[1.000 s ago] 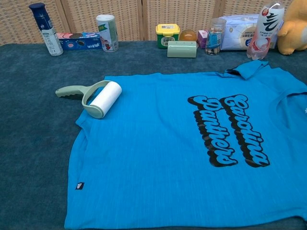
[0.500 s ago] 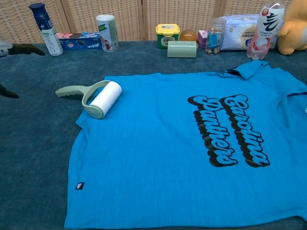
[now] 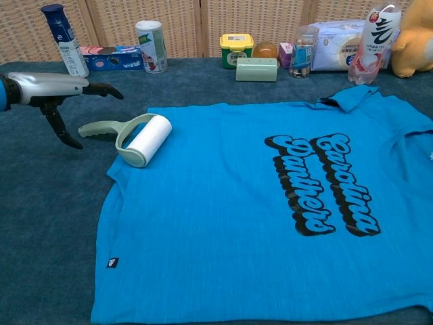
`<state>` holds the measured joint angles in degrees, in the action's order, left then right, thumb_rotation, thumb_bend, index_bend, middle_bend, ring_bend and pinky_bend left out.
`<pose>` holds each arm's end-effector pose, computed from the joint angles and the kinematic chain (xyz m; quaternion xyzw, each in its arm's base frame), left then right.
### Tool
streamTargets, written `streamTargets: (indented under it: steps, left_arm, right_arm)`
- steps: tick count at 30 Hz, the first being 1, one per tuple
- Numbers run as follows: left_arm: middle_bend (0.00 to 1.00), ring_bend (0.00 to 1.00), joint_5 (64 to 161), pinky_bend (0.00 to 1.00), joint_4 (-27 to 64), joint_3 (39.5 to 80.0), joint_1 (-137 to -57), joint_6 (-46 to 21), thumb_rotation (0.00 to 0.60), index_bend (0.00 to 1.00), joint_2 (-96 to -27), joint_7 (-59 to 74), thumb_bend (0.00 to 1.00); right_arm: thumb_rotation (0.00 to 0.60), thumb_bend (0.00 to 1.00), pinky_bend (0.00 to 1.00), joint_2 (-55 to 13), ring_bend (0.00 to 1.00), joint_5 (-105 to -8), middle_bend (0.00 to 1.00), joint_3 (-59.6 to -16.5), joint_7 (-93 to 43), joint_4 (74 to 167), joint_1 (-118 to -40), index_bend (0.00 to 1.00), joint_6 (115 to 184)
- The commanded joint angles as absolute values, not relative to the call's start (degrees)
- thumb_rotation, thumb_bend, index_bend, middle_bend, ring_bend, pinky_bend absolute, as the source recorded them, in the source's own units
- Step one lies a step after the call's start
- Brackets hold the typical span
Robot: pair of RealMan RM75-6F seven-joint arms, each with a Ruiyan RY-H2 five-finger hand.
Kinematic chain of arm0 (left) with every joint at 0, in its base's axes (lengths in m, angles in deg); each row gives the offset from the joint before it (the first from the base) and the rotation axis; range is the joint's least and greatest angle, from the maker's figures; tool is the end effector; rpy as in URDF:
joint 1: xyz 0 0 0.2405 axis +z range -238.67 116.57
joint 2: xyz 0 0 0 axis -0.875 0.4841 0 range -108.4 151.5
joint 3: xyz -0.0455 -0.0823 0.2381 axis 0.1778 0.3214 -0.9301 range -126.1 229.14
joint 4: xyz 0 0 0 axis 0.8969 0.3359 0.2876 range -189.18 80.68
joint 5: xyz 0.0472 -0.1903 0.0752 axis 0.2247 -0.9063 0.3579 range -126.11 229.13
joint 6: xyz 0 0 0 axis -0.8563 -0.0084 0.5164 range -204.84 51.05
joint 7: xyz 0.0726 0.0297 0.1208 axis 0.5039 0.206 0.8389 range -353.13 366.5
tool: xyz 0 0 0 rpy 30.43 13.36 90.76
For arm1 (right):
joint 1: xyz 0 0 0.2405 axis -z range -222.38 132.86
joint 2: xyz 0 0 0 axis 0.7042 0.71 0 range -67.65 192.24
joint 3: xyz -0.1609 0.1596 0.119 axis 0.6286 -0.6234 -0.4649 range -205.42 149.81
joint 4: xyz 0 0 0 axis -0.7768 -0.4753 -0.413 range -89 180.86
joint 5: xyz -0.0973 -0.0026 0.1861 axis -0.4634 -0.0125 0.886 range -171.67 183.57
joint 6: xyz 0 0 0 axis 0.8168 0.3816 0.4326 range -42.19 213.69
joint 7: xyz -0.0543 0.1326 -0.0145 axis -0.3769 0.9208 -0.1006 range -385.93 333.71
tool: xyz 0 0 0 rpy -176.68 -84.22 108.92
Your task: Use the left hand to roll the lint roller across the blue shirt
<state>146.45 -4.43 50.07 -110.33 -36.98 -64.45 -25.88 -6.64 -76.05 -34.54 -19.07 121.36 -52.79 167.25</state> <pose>-0.2437 0.4145 0.0208 -0.8068 -0.3891 -0.2646 0.3573 -0.3564 -0.2176 0.1729 0.5793 -0.3612 0.3757 0.6268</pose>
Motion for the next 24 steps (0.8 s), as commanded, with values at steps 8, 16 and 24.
streamTargets:
  steps: [8, 16, 24]
  left_arm:
    - [0.13, 0.0, 146.7, 0.01, -5.8, 47.7, -111.7, -38.2, 0.6, 0.01, -66.6, -26.8, 0.03]
    - [0.29, 0.11, 144.8, 0.08, -6.0, 48.0, -112.1, -38.9, 0.6, 0.09, -68.0, -24.5, 0.05]
    - [0.41, 0.21, 142.4, 0.18, -5.1, 49.5, -111.1, -36.8, 0.6, 0.41, -69.1, -18.4, 0.06]
  right_arm:
    - [0.6, 0.0, 0.0, -6.5, 0.0, -76.6, 0.0, -34.3, -19.7, 121.7, -52.7, 0.06, 167.7]
    - [0.6, 0.0, 0.0, -6.4, 0.0, -77.4, 0.0, -33.9, -20.3, 122.5, -52.6, 0.05, 168.1]
    - [0.6, 0.0, 0.0, -6.2, 0.0, -77.4, 0.0, -33.9, -20.2, 123.0, -52.6, 0.05, 168.1]
